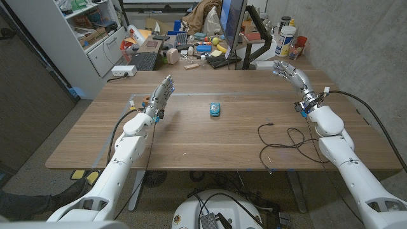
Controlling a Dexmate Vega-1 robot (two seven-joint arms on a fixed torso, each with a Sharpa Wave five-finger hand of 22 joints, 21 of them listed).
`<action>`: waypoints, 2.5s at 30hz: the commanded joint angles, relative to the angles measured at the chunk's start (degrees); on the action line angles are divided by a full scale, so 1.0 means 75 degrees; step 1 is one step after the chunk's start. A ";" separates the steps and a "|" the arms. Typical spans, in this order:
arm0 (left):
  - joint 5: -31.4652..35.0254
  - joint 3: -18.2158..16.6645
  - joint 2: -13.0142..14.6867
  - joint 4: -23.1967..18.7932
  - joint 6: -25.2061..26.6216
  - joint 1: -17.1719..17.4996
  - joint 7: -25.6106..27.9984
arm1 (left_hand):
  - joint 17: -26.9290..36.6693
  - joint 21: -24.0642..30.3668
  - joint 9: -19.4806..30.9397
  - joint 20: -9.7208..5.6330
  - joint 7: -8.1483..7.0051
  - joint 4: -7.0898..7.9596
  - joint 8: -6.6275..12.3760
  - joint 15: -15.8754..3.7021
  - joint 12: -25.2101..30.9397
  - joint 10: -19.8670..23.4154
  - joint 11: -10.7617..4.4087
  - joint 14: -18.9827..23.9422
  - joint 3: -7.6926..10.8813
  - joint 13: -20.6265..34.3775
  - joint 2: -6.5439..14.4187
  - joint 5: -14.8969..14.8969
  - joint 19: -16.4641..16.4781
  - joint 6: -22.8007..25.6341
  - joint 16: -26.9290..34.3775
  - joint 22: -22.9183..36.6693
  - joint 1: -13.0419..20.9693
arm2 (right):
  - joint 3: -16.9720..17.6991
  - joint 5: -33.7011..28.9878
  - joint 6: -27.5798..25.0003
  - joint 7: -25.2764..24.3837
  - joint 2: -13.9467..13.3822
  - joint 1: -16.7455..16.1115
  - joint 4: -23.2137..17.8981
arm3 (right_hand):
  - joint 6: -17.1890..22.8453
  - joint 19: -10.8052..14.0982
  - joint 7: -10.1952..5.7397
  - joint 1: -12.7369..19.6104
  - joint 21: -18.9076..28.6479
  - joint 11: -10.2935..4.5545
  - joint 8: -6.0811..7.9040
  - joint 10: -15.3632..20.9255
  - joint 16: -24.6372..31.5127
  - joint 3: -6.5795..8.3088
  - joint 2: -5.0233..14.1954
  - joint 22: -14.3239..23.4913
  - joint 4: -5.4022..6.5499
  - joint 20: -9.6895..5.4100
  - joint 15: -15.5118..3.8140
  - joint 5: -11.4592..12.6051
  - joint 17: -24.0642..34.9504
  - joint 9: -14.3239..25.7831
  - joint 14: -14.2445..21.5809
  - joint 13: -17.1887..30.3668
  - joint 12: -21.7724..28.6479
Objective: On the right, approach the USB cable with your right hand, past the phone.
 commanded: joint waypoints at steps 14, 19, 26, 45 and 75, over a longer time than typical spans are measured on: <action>0.0060 0.0065 0.0119 -0.0186 0.0022 0.0023 0.0007 | 0.0012 0.0001 0.0041 -0.0059 -0.0003 -0.0008 0.0038 -0.0004 0.0046 -0.0007 -0.0039 -0.0025 -0.0033 0.0037 0.0042 -0.0018 -0.0049 0.0066 0.0027 0.0014 0.0110 | 0.0340 -0.0950 0.0567 -0.0461 -0.0281 -0.0350 -0.0359 | 0.0136 0.0130 -0.0063 -0.0131 -0.0010 -0.0151 0.0043 0.0153 0.0069 -0.0090 -0.0038 0.0018 0.0033 -0.0700 -0.0710 0.0148 0.0008 0.0050 0.0237 0.0017 0.0049; 0.0053 0.0059 0.0143 -0.0208 0.0061 0.0028 0.0007 | 0.0012 -0.0003 0.0041 -0.0055 0.0002 -0.0008 0.0043 -0.0008 0.0050 0.0005 -0.0031 -0.0029 -0.0038 0.0037 0.0045 -0.0020 -0.0061 0.0084 0.0025 0.0014 0.0113 | 0.0345 -0.1169 0.0626 -0.0451 -0.0383 -0.0364 -0.0391 | 0.0154 0.0170 -0.0104 -0.0142 -0.0010 -0.0211 0.0040 0.0186 0.0058 -0.0109 -0.0050 0.0018 0.0036 -0.0723 -0.0747 0.0185 0.0007 0.0051 0.0263 0.0018 0.0051; 0.0037 0.0056 0.0176 -0.0256 0.0158 0.0050 -0.0006 | 0.0012 -0.0001 0.0041 -0.0051 -0.0005 -0.0009 0.0044 -0.0008 0.0049 0.0005 -0.0028 -0.0029 -0.0043 0.0037 0.0049 -0.0023 -0.0061 0.0093 0.0025 0.0014 0.0118 | 0.0410 -0.1608 0.0726 -0.0592 -0.0509 -0.0421 -0.0488 | 0.0138 0.0170 -0.0143 -0.0127 -0.0024 -0.0235 0.0026 0.0191 0.0043 -0.0127 -0.0087 0.0016 0.0018 -0.0727 -0.0753 0.0220 0.0003 0.0051 0.0273 0.0019 0.0044; 0.0032 0.0105 0.0104 -0.0125 0.0178 0.0005 -0.0043 | 0.0011 0.0003 0.0041 -0.0055 -0.0002 -0.0014 0.0046 -0.0011 0.0045 0.0000 -0.0039 -0.0028 -0.0056 0.0037 0.0075 -0.0032 -0.0063 0.0125 0.0025 0.0015 0.0140 | 0.0908 -0.2569 0.0536 -0.1022 -0.0734 -0.1101 -0.1242 | 0.0165 0.0198 -0.0185 -0.0098 -0.0060 -0.0314 0.0013 0.0265 0.0014 -0.0179 -0.0154 0.0015 -0.0016 -0.0745 -0.0803 0.0353 -0.0001 0.0054 0.0357 0.0023 0.0040; 0.0072 0.0152 0.0046 0.0006 0.0152 -0.0089 -0.0127 | 0.0011 0.0001 0.0041 -0.0045 -0.0009 -0.0023 0.0031 -0.0011 0.0044 0.0003 -0.0022 -0.0027 -0.0072 0.0037 0.0111 -0.0045 -0.0082 0.0118 0.0026 0.0015 0.0175 | 0.1464 -0.3942 0.0460 -0.1548 -0.0863 -0.1831 -0.2027 | 0.0217 0.0257 -0.0209 -0.0107 -0.0090 -0.0324 0.0002 0.0377 -0.0021 -0.0235 -0.0151 0.0021 -0.0008 -0.0755 -0.0837 0.0530 0.0005 0.0059 0.0454 0.0027 0.0035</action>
